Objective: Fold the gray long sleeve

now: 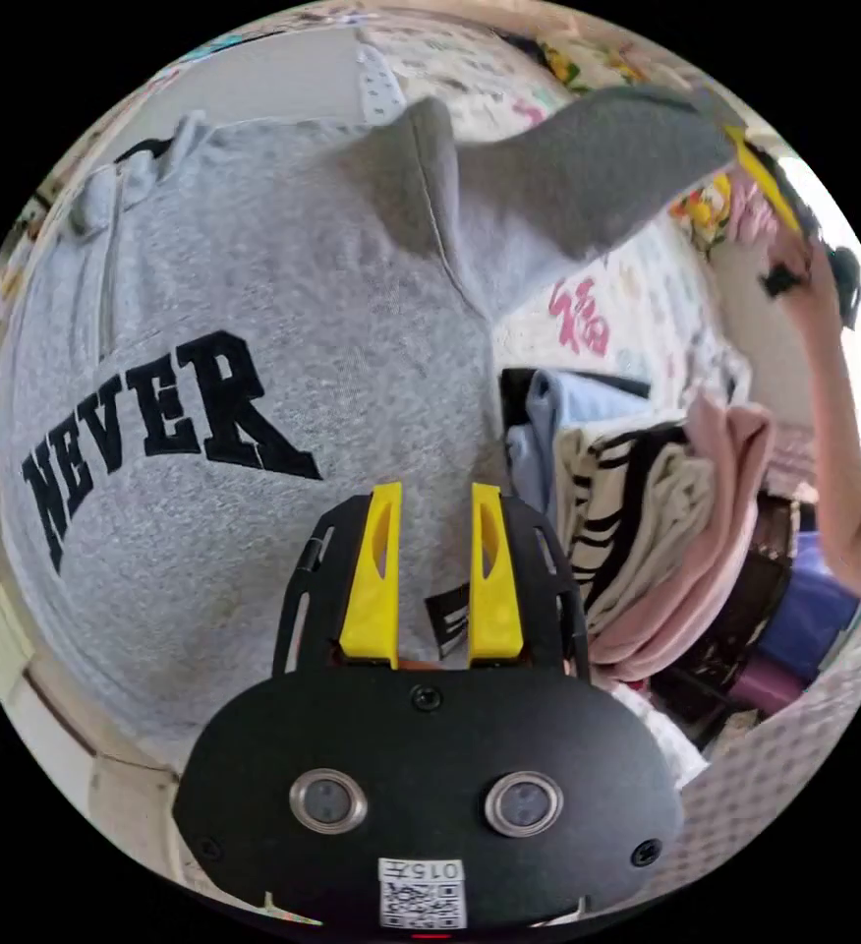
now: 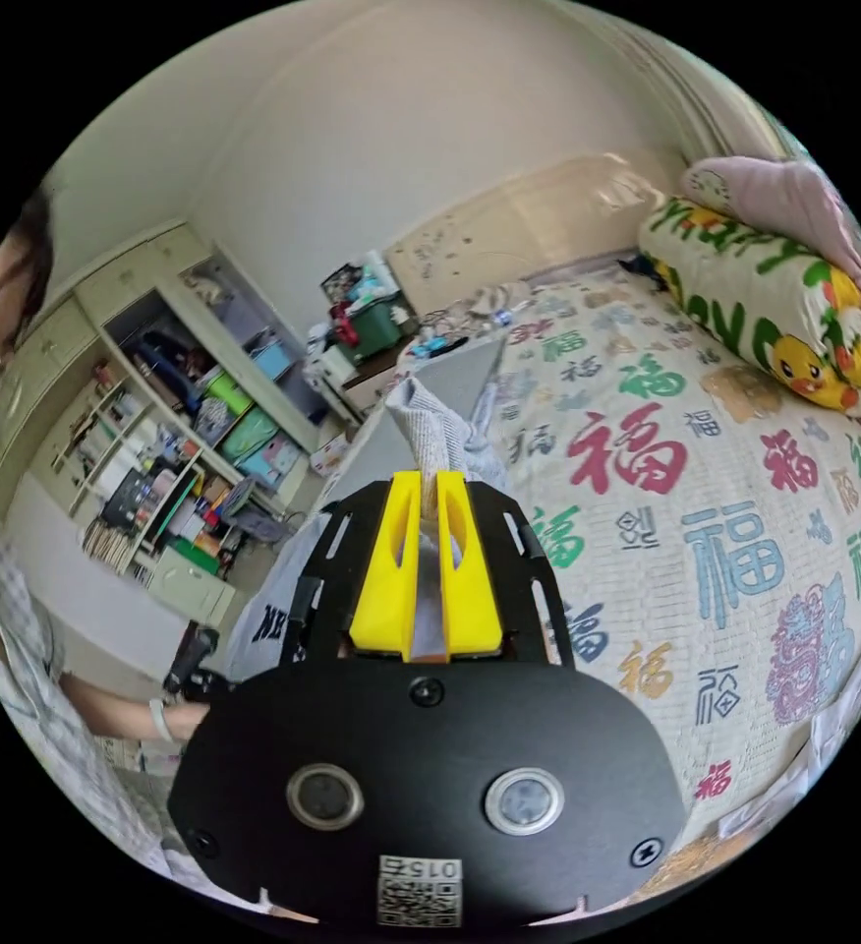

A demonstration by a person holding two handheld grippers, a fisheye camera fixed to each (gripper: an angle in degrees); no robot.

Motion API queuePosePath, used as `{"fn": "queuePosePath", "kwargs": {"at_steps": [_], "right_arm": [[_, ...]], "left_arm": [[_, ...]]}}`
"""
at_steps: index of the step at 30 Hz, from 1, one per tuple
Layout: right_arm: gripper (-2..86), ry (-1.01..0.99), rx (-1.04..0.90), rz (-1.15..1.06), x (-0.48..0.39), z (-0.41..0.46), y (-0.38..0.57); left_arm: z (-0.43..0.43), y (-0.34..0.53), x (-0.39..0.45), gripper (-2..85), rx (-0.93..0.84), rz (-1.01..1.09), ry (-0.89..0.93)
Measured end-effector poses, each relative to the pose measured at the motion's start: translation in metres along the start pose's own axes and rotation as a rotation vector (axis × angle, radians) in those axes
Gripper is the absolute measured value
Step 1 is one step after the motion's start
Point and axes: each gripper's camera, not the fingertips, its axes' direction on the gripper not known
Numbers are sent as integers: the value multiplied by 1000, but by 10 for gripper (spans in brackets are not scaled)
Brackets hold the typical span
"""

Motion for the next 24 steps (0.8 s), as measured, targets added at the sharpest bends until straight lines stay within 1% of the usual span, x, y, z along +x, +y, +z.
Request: {"fn": "queuePosePath", "kwargs": {"at_steps": [2, 3, 5, 6, 8, 10, 12, 14, 17, 20, 24], "right_arm": [[38, -19, -53, -70, -62, 4, 45], [37, -22, -75, -85, -76, 7, 57], [36, -31, -152, -140, -133, 24, 106], [36, -32, -170, -148, -146, 29, 118], [36, -50, -249, -157, -193, 53, 162], [35, -63, -297, -150, -225, 71, 191], [35, -68, -333, -163, -256, 86, 216], [35, -44, -389, -233, -298, 105, 243], [36, -40, -469, -309, -344, 129, 272], [37, -86, -568, -329, -380, 157, 298], [38, -142, -684, -312, -412, 196, 333]], "left_arm": [[-37, 21, -40, 136, 196, -88, 202], [-46, 25, -49, 145, 239, -106, 252], [-66, 36, -86, 192, 352, -138, 460], [-68, 38, -95, 199, 372, -136, 518], [-61, 44, -132, 216, 405, -138, 738], [-47, 52, -160, 216, 387, -156, 823], [-32, 68, -185, 202, 360, -174, 840], [-16, 97, -223, 162, 312, -217, 823], [-5, 145, -276, 112, 307, -279, 806], [10, 188, -326, 74, 262, -311, 799], [30, 233, -379, 56, 188, -338, 757]]}}
